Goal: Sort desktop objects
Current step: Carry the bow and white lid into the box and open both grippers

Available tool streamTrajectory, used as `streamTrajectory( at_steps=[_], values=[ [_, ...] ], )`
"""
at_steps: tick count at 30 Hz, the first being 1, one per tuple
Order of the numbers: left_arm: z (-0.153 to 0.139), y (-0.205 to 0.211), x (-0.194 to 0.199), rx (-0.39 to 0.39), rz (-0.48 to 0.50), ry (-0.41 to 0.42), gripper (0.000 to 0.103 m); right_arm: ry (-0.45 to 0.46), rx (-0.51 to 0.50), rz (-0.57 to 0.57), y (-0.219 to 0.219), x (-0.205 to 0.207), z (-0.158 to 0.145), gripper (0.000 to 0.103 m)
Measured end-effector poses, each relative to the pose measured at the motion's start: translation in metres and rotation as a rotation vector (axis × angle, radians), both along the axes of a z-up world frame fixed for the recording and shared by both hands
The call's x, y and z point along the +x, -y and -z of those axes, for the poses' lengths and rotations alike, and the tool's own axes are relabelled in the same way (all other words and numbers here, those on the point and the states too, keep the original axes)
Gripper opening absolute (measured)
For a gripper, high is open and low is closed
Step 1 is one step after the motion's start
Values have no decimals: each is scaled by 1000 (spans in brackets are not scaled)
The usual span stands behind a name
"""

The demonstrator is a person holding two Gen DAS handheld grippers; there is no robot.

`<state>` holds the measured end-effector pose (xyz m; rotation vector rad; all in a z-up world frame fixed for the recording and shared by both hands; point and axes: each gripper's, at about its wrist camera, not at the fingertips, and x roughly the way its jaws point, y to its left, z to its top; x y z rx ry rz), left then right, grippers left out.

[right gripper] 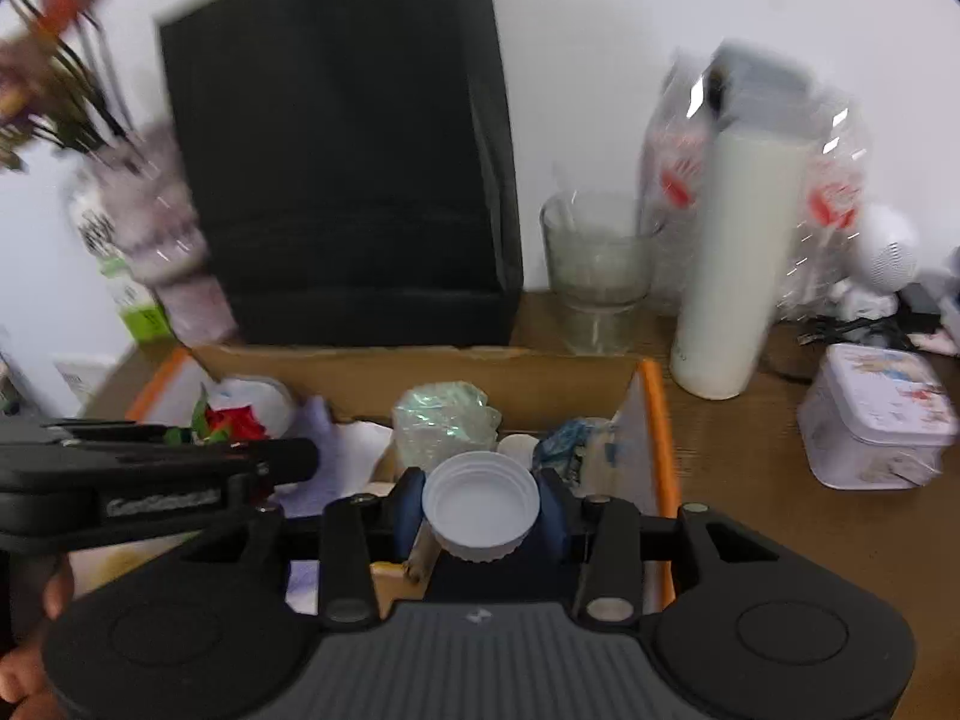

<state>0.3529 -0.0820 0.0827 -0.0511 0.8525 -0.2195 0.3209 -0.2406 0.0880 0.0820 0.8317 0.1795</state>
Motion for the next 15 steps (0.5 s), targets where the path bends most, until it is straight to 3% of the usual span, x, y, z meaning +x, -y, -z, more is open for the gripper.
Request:
streamTrajectory(
  at_steps=[3, 5, 7, 11, 15],
  values=[
    [1, -8, 1, 38, 36, 34, 64, -83, -28, 37, -6, 30, 20, 51],
    [-5, -21, -8, 21, 23, 75, 81, -52, -41, 35, -9, 31, 19, 56],
    [-14, -31, -19, 38, 6, 100, 82, -16, -3, 39, -5, 22, 12, 65],
    [-32, -51, -61, 87, -40, 136, 86, 32, 22, 34, 1, -8, -9, 67],
    [-49, -62, -126, 105, -54, 213, 101, 107, 35, 39, 6, -64, -28, 79]
  ],
)
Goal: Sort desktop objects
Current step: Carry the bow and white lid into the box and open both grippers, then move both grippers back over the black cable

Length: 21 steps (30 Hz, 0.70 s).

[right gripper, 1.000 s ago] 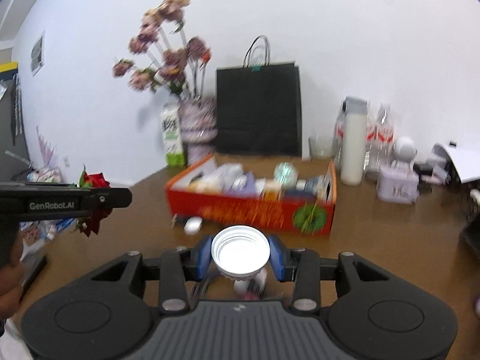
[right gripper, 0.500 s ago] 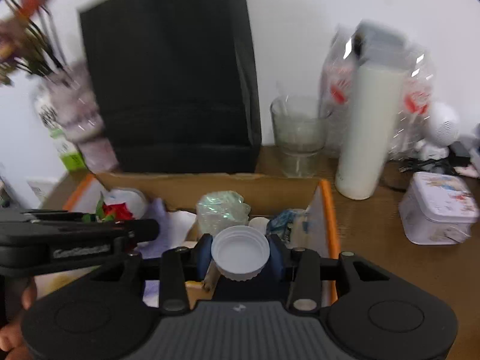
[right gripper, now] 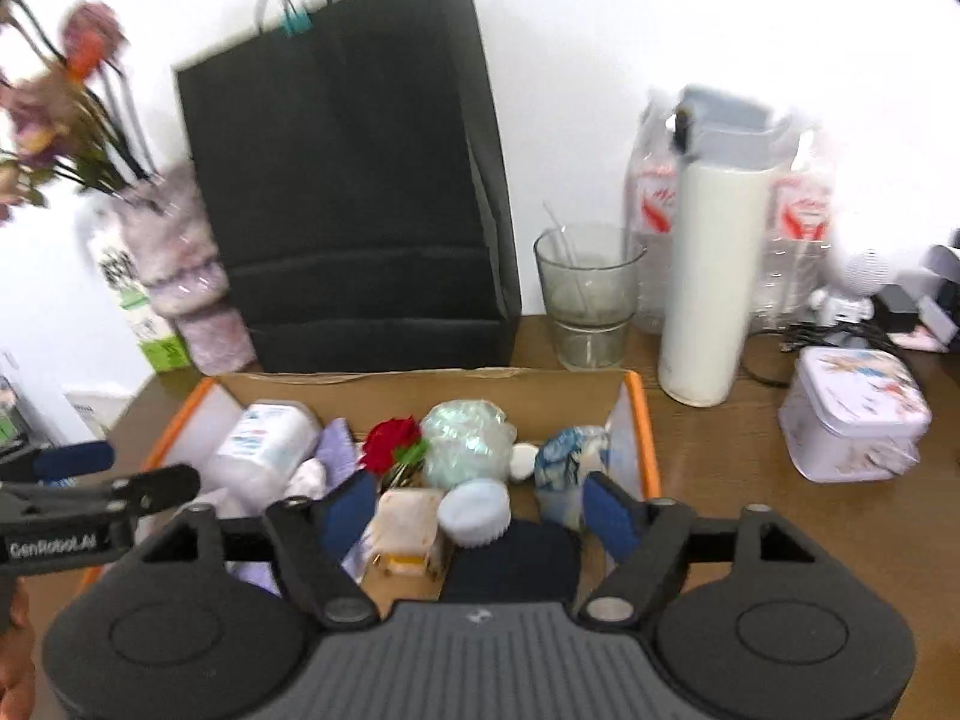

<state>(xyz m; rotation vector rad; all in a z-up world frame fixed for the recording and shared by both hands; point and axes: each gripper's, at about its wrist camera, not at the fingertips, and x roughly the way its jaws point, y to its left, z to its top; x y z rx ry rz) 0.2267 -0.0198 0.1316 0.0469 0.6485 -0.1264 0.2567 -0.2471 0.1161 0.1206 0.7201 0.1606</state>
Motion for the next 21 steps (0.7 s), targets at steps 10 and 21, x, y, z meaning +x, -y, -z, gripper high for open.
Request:
streamTrajectory(
  at_steps=[10, 21],
  values=[
    [39, -18, -184, -5, -132, 78, 103, 79, 39, -47, 0, -180, 11, 93],
    [77, 13, -294, -7, 23, 145, 103, 53, 94, -89, 16, -304, 58, 93]
  ],
)
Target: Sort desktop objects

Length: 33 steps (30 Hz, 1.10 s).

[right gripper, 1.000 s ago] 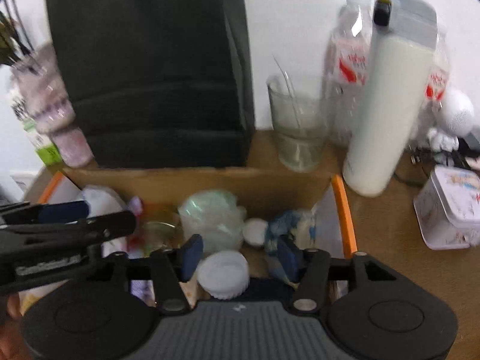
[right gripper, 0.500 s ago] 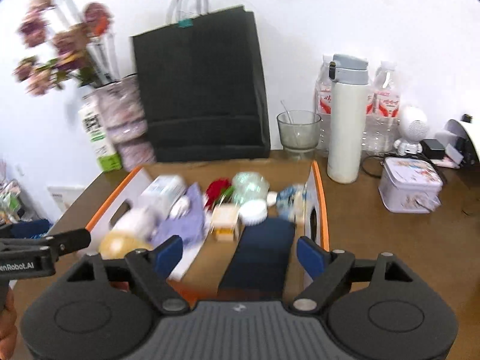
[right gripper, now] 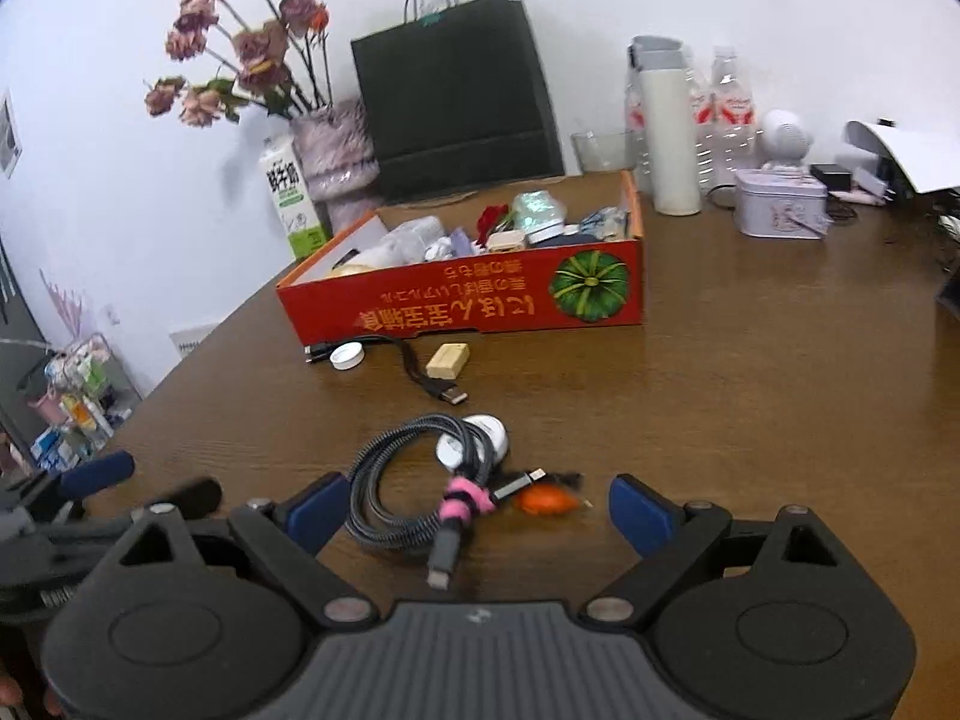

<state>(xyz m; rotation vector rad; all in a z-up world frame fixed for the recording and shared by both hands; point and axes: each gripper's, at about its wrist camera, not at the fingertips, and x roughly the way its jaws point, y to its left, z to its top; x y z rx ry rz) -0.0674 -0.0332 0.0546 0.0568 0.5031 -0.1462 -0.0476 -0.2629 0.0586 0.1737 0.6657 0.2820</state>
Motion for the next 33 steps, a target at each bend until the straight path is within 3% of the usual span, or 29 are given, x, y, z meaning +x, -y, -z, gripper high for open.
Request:
streamTrajectory(
  at_steps=[4, 7, 10, 16, 21, 33],
  values=[
    [3, 16, 5, -36, 95, -41, 103, -5, -33, 21, 8, -3, 6, 93],
    [7, 30, 5, -4, 135, -31, 103, -2, -36, 25, 12, 1, 7, 93],
    [13, 34, 13, 19, 127, -46, 103, 3, -30, 28, 16, 7, 8, 93],
    [14, 29, 33, -23, 92, -86, 101, -21, -24, 31, 20, 13, 17, 93],
    [11, 37, 42, 12, 98, -73, 101, -9, -14, 48, 25, 14, 15, 93],
    [25, 49, 73, 6, 120, -135, 98, 3, -24, 75, 35, 13, 15, 93]
  ],
)
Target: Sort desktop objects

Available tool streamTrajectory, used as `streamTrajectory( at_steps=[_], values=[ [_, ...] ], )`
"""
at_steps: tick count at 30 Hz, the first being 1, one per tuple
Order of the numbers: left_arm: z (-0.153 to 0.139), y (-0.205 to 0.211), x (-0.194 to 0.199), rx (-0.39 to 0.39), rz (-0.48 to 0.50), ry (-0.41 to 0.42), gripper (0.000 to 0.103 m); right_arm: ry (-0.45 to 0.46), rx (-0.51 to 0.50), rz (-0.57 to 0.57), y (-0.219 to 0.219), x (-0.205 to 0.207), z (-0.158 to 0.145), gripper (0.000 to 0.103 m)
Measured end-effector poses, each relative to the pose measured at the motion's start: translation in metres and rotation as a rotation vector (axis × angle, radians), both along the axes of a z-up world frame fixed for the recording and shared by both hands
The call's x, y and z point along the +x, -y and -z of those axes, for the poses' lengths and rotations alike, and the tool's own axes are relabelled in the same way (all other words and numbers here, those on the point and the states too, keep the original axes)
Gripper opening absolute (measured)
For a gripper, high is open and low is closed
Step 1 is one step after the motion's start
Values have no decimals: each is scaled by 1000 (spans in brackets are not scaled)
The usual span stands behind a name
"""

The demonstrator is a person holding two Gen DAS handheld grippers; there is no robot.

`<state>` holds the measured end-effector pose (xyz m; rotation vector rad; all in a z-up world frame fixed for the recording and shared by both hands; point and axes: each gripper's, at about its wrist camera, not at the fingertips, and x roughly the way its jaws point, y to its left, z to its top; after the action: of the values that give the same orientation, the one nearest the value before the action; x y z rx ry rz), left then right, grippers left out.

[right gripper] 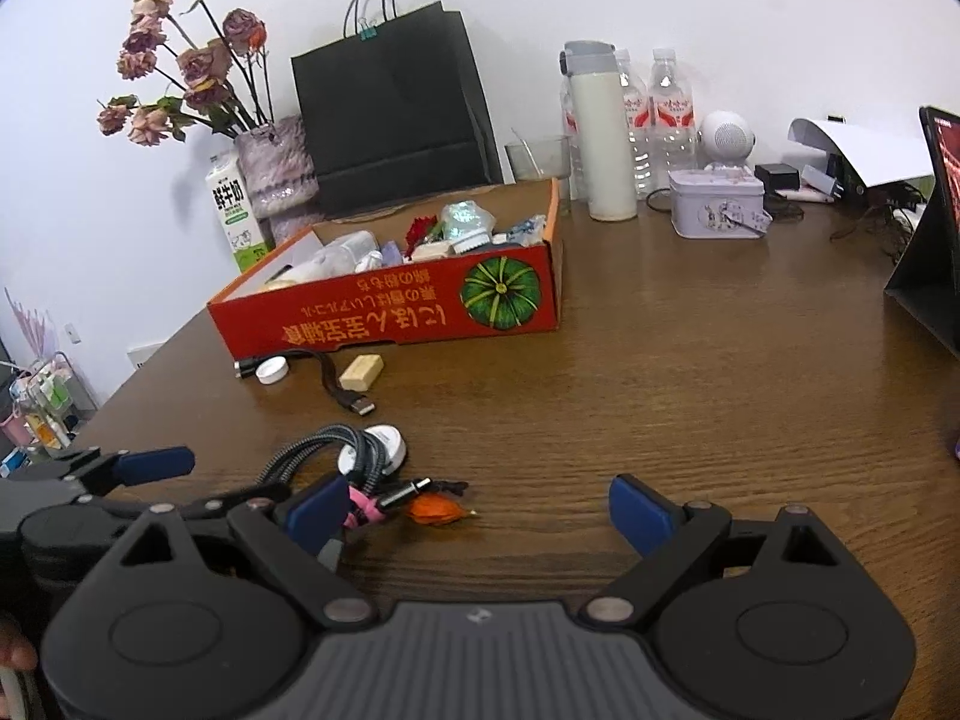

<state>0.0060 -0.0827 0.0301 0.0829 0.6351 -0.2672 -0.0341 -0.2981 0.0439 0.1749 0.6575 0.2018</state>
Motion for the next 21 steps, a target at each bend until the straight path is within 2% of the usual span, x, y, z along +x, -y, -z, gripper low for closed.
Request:
streamTrajectory(
  at_steps=[3, 4, 7, 10, 11, 12, 13, 14, 16, 17, 19, 21],
  values=[
    [4, 5, 11, 6, 20, -7, 94, -14, 7, 14, 4, 4, 5, 93],
    [5, 8, 15, 17, 24, -21, 89, -18, 11, 18, 5, 5, 7, 93],
    [11, 18, 27, 91, 4, -62, 88, -14, 21, 42, 13, 7, 8, 93],
    [15, 15, 32, 50, -1, -70, 87, -20, 60, 49, 20, 14, 10, 93],
    [16, 14, 32, 38, 5, -67, 84, -25, 79, 40, 22, 17, 11, 92],
    [16, 13, 33, 40, 20, -54, 80, -31, 106, 25, 22, 21, 11, 91],
    [16, 13, 33, 41, 38, -40, 67, -37, 131, 10, 21, 26, 12, 90],
    [15, 11, 34, 36, 47, -36, 48, -44, 151, -8, 18, 33, 12, 89],
    [12, 6, 38, 19, 36, -39, 20, -52, 139, -32, 7, 47, 12, 83],
    [12, 2, 41, -3, 43, -50, 14, -56, 107, -47, -2, 55, 12, 81],
    [10, -3, 43, -22, 45, -58, 12, -60, 65, -74, -15, 66, 13, 78],
    [3, -12, 35, -20, 16, -29, 10, -73, 71, -90, -20, 73, 15, 76]
  ],
)
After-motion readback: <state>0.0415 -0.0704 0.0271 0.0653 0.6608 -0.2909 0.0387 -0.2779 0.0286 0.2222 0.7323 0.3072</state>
